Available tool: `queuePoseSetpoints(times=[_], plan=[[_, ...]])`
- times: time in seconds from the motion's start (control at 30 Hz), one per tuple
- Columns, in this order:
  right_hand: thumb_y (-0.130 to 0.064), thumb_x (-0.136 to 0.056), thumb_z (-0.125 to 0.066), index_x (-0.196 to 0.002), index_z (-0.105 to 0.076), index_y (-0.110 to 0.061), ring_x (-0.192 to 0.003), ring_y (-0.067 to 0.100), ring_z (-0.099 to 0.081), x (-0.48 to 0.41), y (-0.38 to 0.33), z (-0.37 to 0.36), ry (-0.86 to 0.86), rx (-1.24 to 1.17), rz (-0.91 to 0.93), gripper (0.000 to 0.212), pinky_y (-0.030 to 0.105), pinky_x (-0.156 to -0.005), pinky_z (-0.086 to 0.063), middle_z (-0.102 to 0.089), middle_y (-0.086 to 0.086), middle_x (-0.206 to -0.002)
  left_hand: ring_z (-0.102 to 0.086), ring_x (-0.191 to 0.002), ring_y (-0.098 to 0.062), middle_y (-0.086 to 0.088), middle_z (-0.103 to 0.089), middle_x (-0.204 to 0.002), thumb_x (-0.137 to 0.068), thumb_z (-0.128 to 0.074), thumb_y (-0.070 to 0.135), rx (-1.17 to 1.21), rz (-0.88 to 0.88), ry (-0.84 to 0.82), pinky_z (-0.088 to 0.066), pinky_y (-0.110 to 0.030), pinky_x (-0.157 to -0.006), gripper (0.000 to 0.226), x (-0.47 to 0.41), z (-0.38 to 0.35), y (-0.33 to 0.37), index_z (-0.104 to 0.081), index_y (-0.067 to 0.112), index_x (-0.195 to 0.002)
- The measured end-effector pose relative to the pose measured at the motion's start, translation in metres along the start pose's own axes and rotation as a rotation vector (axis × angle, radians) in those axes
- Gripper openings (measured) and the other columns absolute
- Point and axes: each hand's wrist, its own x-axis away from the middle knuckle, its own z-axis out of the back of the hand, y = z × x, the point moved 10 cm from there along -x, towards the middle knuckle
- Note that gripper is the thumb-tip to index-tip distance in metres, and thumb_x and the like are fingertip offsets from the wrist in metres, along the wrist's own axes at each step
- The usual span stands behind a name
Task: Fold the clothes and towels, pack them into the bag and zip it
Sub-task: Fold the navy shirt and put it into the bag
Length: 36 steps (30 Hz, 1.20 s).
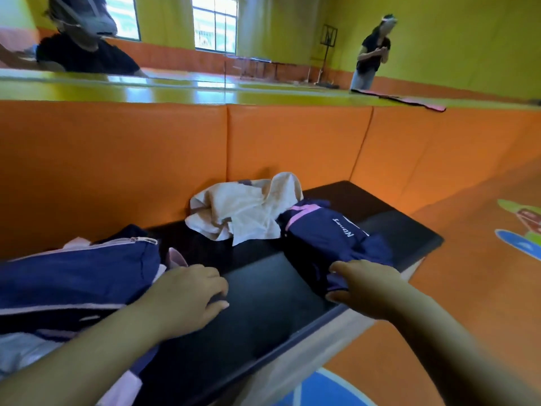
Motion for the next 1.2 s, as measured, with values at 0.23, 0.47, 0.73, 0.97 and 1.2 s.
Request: queuePoseSetpoints(times=[0.23, 0.47, 0.73, 0.97, 1.2], plan=[[-0.057, -0.093, -0.037, -0.127, -0.042, -0.022, -0.116, 0.029, -0.051, -0.059, 0.088, -0.006, 0.186, -0.158, -0.327, 0.049, 0.042, -0.083, -0.043, -0.052, 0.005, -0.128, -0.049, -0.108, -0.014, 0.010, -0.052, -0.114, -0.092, -0.043, 0.046, 0.028, -0.055, -0.155, -0.044, -0.031, -0.087, 0.030, -0.111, -0.052, 0.039, -0.055, 0.029, -0.114], [-0.074, -0.079, -0.045, -0.150, -0.008, -0.032, -0.144, 0.030, -0.012, -0.117, 0.088, -0.051, 0.039, -0.396, -0.187, 0.090, 0.058, -0.109, -0.024, -0.012, -0.001, -0.159, -0.033, -0.132, -0.027, -0.003, -0.036, -0.145, -0.086, -0.062, 0.024, 0.027, -0.150, -0.074, -0.037, -0.037, -0.106, 0.069, -0.209, -0.083, 0.060, -0.028, 0.019, -0.145], [-0.043, -0.083, -0.064, -0.149, 0.013, -0.029, -0.146, 0.035, 0.000, -0.121, 0.078, -0.095, 0.018, -0.236, -0.114, 0.102, 0.065, -0.110, -0.012, 0.002, 0.003, -0.160, 0.005, -0.146, -0.023, 0.010, 0.005, -0.159, -0.084, -0.062, 0.030, -0.159, -0.206, -0.338, -0.014, -0.036, -0.116, 0.090, -0.262, -0.135, 0.050, 0.000, 0.035, -0.149], [-0.025, -0.092, -0.052, -0.150, -0.010, -0.028, -0.143, 0.030, -0.020, -0.124, 0.090, -0.090, 0.103, -0.232, -0.022, 0.072, 0.053, -0.110, -0.029, -0.022, 0.001, -0.157, -0.012, -0.145, -0.016, 0.007, -0.011, -0.159, -0.083, -0.062, 0.044, -0.117, -0.263, -0.324, -0.012, -0.031, -0.116, 0.082, -0.261, -0.135, 0.062, -0.011, 0.036, -0.148], [-0.029, -0.081, -0.071, -0.148, -0.021, -0.032, -0.144, 0.026, -0.021, -0.084, 0.092, -0.092, 0.091, -0.301, 0.163, 0.083, 0.049, -0.114, -0.025, -0.028, -0.003, -0.155, -0.069, -0.086, -0.010, 0.011, -0.069, -0.109, -0.064, -0.052, 0.070, -0.125, -0.400, -0.068, -0.055, -0.025, -0.071, 0.066, -0.207, -0.115, 0.087, -0.062, 0.034, -0.119]])
